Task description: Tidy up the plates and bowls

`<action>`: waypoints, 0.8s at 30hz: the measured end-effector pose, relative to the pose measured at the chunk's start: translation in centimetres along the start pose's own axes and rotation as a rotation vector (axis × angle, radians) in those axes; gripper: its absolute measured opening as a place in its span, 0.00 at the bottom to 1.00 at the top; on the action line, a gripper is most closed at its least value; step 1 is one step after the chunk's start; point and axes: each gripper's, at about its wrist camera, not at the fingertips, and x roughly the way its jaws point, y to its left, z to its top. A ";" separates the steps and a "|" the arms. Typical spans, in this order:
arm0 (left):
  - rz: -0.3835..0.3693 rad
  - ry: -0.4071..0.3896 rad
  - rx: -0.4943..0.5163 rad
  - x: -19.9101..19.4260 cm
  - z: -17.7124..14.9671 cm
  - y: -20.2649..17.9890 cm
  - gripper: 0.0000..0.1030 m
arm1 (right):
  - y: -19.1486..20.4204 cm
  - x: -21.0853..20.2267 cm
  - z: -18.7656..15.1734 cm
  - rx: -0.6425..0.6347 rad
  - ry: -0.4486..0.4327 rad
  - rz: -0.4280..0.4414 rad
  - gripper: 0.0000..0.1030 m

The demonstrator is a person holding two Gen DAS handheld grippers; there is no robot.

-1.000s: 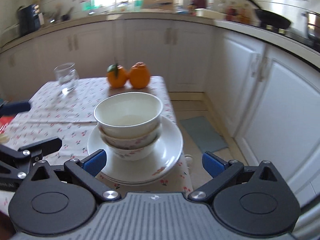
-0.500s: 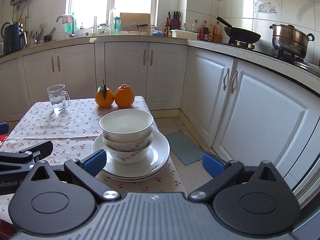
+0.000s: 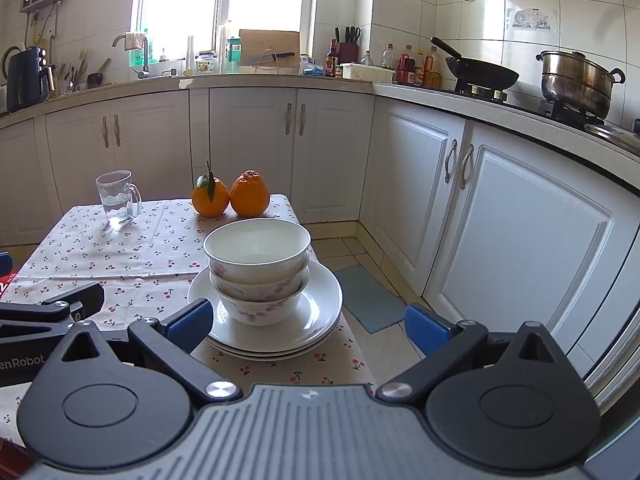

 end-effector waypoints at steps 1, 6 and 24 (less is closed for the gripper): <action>0.000 0.001 0.000 0.0 0.0 0.0 0.99 | 0.0 0.0 0.0 0.000 0.001 -0.001 1.00; -0.002 0.005 -0.001 0.2 0.1 -0.1 0.99 | -0.2 0.2 0.1 0.004 0.004 -0.002 1.00; -0.002 0.015 -0.010 0.2 0.3 0.0 0.99 | -0.1 0.1 0.1 0.004 -0.001 -0.003 1.00</action>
